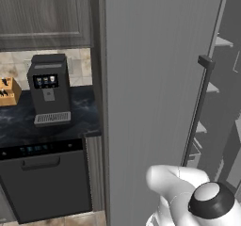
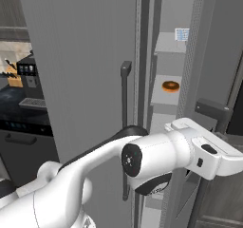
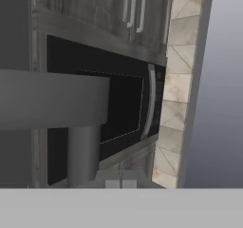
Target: Open the freezer door, pick up the ice cube tray from the freezer, and place it on the dining counter.
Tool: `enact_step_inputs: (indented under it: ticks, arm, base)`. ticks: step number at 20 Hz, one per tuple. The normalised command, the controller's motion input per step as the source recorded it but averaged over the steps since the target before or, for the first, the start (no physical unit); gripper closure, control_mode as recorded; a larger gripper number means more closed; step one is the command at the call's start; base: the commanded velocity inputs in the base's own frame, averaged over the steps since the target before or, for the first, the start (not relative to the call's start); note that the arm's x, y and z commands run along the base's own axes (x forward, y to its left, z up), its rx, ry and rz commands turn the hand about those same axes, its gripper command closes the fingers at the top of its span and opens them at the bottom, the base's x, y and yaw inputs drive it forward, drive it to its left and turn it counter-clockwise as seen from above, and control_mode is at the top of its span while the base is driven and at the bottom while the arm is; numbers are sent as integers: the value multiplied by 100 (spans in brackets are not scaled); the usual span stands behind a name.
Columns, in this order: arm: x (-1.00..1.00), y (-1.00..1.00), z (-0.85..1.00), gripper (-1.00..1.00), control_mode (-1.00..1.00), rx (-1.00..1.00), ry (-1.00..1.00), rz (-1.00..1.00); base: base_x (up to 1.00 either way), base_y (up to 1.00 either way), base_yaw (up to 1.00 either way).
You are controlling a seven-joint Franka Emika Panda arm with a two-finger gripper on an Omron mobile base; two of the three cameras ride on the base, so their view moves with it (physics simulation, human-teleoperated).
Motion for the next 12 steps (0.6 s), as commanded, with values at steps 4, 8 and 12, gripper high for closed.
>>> enact_step_inputs:
  ticks: [4,8,12]
  arm:
    - [0,0,0,-100,-100,0,0,0]
    - [0,0,0,-100,-100,0,0,0]
    - [0,0,0,-100,-100,0,0,0]
  base:
    - [0,0,0]
    - [0,0,0]
    - [0,0,0]
